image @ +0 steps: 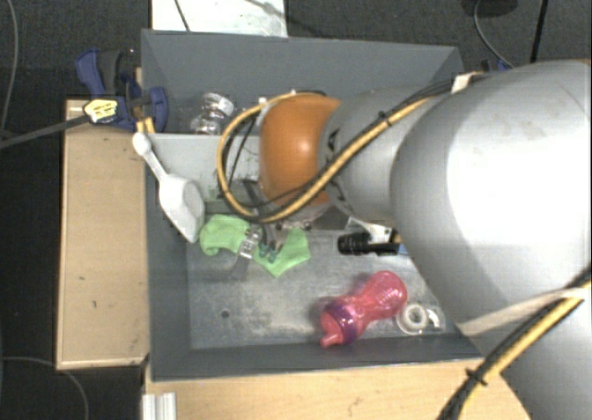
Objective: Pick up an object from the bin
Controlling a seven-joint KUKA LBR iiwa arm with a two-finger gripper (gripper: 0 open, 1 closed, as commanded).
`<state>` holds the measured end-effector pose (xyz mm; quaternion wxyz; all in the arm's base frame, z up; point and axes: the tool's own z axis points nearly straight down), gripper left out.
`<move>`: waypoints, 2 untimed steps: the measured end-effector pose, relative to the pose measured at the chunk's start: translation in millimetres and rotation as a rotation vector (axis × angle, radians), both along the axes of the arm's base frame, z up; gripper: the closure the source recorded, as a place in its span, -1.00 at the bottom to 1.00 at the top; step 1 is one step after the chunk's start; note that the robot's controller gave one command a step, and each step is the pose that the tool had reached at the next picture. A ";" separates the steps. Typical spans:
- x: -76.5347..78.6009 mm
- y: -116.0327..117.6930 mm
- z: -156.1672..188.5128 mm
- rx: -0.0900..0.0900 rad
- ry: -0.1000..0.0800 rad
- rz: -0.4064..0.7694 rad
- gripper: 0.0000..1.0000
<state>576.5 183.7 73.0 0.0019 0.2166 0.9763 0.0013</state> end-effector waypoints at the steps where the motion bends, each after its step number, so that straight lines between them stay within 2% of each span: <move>1: -5.3 6.5 -3.1 -0.001 0.004 0.008 1.00; 2: -5.6 7.2 -2.1 -0.001 0.003 0.008 1.00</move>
Offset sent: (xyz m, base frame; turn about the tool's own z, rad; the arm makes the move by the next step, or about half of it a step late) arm 0.0000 0.0000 0.0000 0.0000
